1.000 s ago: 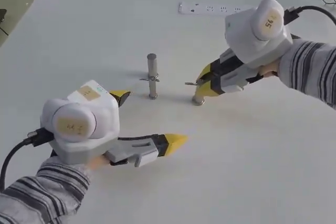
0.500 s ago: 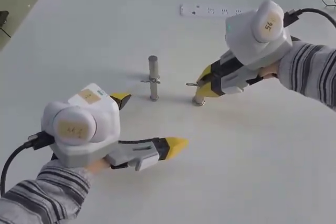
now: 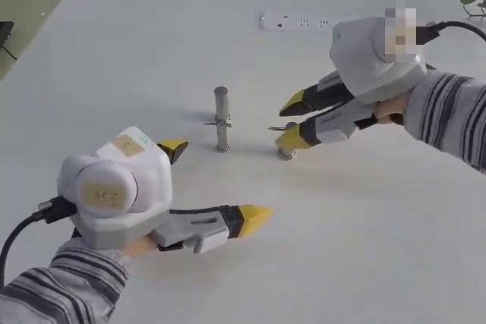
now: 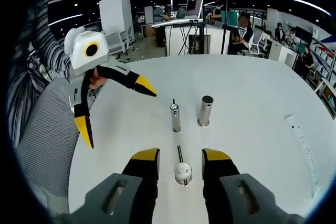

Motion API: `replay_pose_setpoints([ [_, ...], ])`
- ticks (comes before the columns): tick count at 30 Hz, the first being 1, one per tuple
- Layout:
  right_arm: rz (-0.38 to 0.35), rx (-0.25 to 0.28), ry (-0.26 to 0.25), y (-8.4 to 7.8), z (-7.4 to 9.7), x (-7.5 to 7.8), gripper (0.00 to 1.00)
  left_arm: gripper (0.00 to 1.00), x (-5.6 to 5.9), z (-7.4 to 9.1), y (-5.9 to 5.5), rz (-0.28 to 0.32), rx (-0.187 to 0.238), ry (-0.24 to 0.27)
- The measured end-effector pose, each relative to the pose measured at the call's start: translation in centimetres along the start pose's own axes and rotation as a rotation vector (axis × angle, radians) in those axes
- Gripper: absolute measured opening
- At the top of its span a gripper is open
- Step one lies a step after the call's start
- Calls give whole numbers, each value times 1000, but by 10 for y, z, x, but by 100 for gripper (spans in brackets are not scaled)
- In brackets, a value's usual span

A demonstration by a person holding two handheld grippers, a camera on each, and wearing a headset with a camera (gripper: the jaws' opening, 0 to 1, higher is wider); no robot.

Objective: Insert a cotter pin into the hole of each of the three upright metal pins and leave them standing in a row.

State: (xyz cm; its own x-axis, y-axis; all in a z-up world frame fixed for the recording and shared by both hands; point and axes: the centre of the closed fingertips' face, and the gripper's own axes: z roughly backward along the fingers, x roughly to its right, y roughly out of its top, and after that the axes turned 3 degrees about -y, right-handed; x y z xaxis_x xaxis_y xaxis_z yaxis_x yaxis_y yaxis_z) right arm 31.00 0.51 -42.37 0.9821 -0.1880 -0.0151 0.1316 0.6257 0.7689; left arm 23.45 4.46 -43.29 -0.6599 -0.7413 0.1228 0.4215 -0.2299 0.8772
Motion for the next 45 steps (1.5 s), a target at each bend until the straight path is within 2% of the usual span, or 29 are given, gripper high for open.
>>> replay_pose_setpoints([
  [1,-8,24,-26,6,-2,4,32,92,0,1,1,-5,2,3],
  [4,0,41,-58,14,-6,8,35,93,-1,3,3,-10,8,6],
  [7,-61,93,-93,28,-12,14,35,95,-2,4,4,-6,14,9],
  [11,-70,107,-122,36,-20,23,36,98,-5,6,2,2,4,27],
  [16,-97,107,-166,40,-33,30,35,99,-8,10,3,17,16,44],
  [23,-139,101,-187,39,-51,36,34,99,-9,11,3,24,18,48],
  [26,-201,110,-171,39,-61,38,34,99,-8,11,4,25,21,49],
  [29,-163,116,-183,39,-68,46,32,99,-8,12,4,22,21,48],
  [36,-139,119,-158,44,-78,38,25,98,-8,13,4,36,32,49],
  [39,-122,124,-164,47,-82,37,20,97,-7,14,3,38,29,46],
  [42,-135,122,-166,49,-84,34,18,97,-7,15,2,39,26,46],
  [45,-136,104,-167,47,-88,34,13,97,-8,16,2,37,26,48],
])
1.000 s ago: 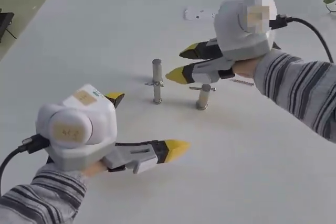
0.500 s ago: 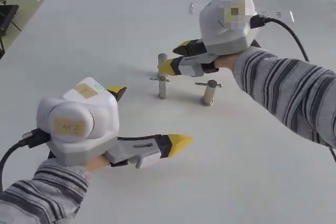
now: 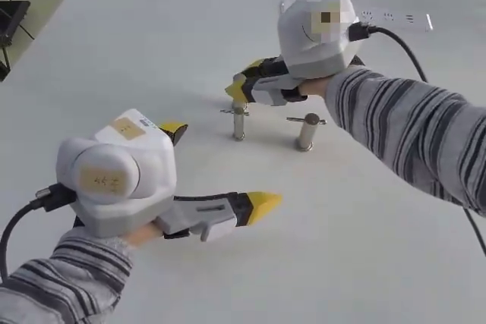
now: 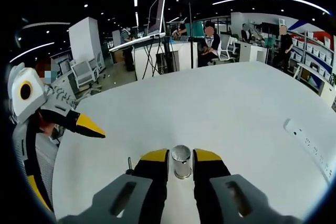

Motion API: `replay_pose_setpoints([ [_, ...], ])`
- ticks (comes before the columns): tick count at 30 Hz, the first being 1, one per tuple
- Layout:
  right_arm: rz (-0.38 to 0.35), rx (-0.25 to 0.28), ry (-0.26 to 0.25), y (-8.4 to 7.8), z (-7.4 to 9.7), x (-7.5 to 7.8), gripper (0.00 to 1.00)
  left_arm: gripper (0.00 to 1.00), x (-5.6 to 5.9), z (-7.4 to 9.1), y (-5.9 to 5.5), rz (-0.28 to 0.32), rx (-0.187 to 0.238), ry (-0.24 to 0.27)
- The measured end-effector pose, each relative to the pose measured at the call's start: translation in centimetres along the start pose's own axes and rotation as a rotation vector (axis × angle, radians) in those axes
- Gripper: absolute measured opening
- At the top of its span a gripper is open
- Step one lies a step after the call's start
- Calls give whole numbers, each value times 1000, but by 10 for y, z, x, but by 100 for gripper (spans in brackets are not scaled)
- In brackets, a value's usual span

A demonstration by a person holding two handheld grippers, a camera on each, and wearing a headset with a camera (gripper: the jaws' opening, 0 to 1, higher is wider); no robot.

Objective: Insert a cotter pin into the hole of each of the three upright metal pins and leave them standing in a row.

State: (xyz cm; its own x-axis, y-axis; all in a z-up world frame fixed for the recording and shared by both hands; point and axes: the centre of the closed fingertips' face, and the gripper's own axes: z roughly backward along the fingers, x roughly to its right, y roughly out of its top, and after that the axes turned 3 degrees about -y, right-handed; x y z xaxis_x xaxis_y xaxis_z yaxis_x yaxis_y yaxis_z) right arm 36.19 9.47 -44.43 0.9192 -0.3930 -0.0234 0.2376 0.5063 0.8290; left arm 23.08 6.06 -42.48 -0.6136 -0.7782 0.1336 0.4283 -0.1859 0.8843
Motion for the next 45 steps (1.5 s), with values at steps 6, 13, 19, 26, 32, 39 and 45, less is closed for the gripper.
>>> replay_pose_setpoints([
  [6,1,-24,-3,-5,-1,0,9,97,-5,3,2,-3,3,10],
  [13,30,-39,-1,-4,-1,0,9,96,-5,5,1,-5,-2,15],
  [19,64,-58,4,-6,-1,1,8,96,-7,4,-3,-14,-23,19],
  [26,51,-67,-17,-9,10,5,8,96,-9,5,2,-14,-14,23],
  [32,44,-80,-47,-19,25,17,8,96,-8,5,3,-11,-10,25],
  [39,24,-90,-74,-29,45,30,8,96,-5,4,4,-14,-10,19],
  [45,-3,-101,-102,-39,59,45,8,96,-3,2,7,-20,-9,13],
])
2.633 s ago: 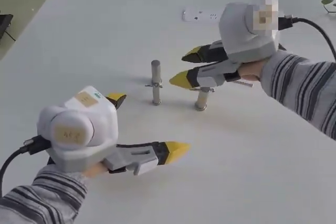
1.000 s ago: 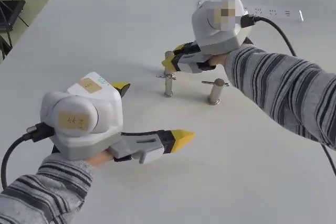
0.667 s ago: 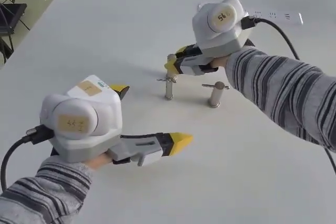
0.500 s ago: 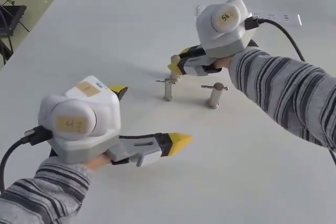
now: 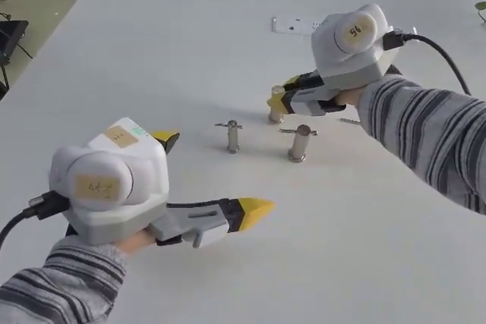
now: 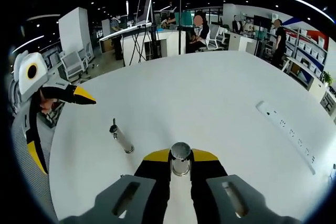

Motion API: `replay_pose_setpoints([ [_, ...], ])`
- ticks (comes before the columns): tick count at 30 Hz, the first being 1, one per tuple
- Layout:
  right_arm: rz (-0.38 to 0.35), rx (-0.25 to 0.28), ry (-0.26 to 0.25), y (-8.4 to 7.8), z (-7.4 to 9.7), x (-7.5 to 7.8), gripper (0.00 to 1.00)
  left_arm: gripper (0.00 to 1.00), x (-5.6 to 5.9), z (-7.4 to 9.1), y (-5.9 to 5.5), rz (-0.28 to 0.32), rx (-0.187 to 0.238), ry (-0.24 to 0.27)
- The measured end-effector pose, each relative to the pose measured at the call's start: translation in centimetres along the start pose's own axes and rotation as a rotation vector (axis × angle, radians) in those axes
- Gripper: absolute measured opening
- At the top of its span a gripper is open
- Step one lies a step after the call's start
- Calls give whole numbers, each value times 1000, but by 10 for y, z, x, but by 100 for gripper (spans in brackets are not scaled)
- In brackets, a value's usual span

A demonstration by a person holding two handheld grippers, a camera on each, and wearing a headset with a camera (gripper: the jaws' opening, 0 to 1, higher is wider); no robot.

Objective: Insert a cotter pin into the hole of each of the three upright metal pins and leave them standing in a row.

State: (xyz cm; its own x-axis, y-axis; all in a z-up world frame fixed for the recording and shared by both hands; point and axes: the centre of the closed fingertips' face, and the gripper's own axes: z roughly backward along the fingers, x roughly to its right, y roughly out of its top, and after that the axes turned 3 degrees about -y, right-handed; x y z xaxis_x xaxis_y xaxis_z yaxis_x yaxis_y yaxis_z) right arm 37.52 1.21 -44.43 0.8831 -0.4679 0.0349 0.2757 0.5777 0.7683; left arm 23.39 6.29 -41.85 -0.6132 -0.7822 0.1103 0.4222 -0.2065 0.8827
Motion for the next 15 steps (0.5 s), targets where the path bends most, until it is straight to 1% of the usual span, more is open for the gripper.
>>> replay_pose_setpoints([
  [6,-37,-9,-43,-14,15,14,8,96,2,-2,3,-3,2,-4],
  [11,-50,-23,-68,-27,26,25,8,96,2,-3,3,-1,1,-3],
  [15,-54,-30,-82,-36,35,30,8,96,3,-3,2,0,0,-3],
])
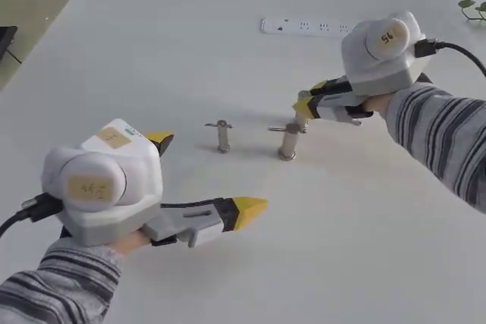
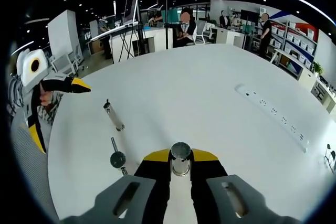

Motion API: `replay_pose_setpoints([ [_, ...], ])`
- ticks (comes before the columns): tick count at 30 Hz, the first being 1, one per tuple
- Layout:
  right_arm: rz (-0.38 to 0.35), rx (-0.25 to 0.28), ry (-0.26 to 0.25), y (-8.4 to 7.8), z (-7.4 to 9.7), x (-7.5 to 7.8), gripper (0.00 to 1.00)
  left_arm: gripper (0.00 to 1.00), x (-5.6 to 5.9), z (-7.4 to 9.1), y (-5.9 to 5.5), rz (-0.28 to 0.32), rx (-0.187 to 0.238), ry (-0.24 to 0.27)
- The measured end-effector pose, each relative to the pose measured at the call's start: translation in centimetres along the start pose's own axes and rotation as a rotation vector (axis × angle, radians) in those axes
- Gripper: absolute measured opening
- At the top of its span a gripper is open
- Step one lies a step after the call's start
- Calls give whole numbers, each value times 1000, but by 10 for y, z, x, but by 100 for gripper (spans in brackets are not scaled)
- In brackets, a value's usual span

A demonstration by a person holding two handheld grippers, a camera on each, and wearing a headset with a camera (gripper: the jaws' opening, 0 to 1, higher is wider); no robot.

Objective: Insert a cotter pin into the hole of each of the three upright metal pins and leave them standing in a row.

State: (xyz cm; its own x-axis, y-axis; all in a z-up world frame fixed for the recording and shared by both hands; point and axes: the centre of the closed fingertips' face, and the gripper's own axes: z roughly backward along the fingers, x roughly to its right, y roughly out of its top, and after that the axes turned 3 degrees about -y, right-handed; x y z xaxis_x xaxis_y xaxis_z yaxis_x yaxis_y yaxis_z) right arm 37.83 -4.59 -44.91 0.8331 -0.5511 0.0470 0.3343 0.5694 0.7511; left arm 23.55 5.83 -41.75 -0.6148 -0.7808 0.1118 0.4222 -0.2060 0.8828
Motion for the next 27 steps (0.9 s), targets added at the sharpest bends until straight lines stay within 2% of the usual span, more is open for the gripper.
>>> replay_pose_setpoints([
  [3,-8,-3,-9,-7,6,6,8,96,0,0,0,1,-1,-1],
  [17,30,-17,-16,-27,41,-5,8,95,7,-3,2,-2,0,-10],
  [27,38,-14,3,-31,56,-21,8,95,10,-2,2,-5,-1,-13],
])
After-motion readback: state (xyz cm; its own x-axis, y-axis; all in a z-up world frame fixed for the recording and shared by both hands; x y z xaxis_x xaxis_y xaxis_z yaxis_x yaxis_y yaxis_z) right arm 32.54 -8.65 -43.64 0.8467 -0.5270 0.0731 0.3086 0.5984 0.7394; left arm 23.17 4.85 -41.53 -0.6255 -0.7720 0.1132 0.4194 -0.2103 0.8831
